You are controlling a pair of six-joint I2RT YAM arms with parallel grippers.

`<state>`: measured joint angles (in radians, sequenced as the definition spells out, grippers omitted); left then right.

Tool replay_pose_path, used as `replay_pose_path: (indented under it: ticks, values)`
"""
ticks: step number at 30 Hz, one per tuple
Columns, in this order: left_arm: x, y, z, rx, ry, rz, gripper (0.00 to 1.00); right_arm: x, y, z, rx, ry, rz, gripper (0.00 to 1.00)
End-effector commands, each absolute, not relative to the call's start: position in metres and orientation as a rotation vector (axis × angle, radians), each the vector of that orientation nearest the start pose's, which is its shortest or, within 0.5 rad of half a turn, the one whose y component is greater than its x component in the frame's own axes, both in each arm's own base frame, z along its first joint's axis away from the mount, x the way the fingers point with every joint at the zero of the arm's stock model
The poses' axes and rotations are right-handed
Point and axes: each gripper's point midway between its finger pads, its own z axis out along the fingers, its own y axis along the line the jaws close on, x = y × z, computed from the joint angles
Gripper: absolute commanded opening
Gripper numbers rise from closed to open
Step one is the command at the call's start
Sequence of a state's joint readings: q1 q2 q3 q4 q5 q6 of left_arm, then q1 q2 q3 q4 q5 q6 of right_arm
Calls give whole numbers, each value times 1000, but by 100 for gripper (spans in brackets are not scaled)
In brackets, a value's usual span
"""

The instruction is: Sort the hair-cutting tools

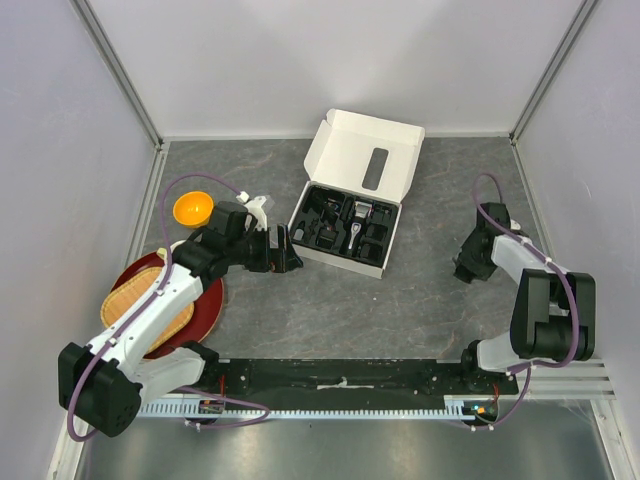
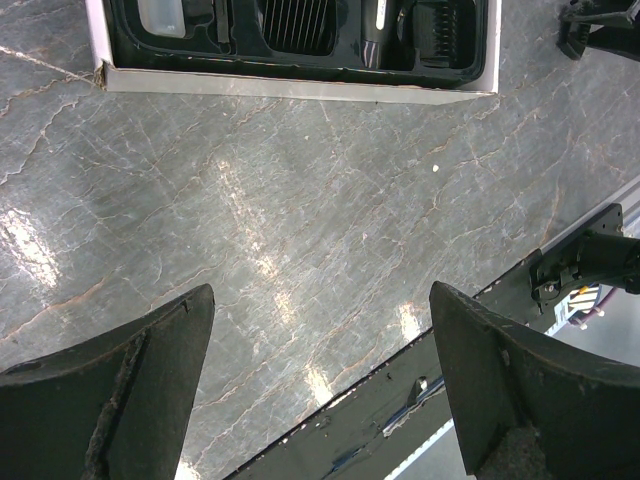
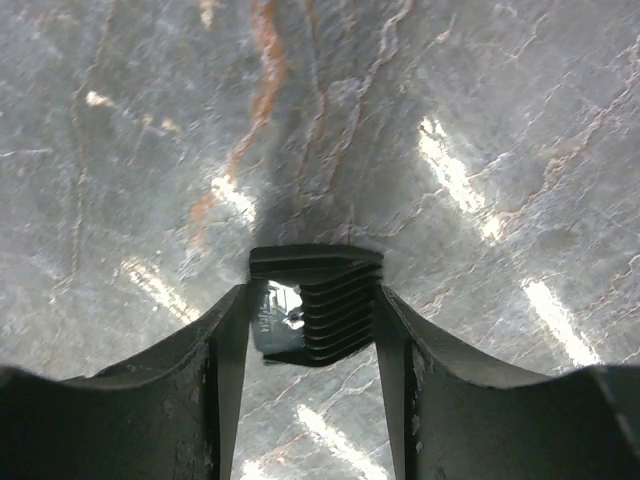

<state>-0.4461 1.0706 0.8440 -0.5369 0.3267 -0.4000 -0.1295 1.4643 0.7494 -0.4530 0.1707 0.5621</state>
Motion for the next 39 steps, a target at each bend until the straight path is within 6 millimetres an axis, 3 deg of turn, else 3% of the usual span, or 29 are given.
replay_pose_path:
  ticks: [1, 9, 13, 21, 29, 36, 39]
  values:
    - [234, -192, 170, 244, 2371, -811, 94, 291, -21, 39, 947, 2525, 18, 46]
    - [234, -190, 171, 235, 2369, -792, 94, 314, 12, 77, 832, 2503, 149, 47]
    - [235, -189, 171, 230, 2365, -782, 94, 317, 20, 80, 770, 2518, 131, 48]
    - [234, -188, 171, 228, 2365, -779, 94, 291, -15, 52, 709, 2595, -168, 81]
    - [235, -188, 169, 229, 2370, -780, 94, 286, -13, 20, 660, 2653, -154, 81]
    - [235, -188, 169, 227, 2371, -776, 94, 282, -15, 9, 644, 2681, -156, 81]
    - [235, -188, 169, 227, 2373, -775, 94, 278, -26, 0, 681, 2695, -160, 80]
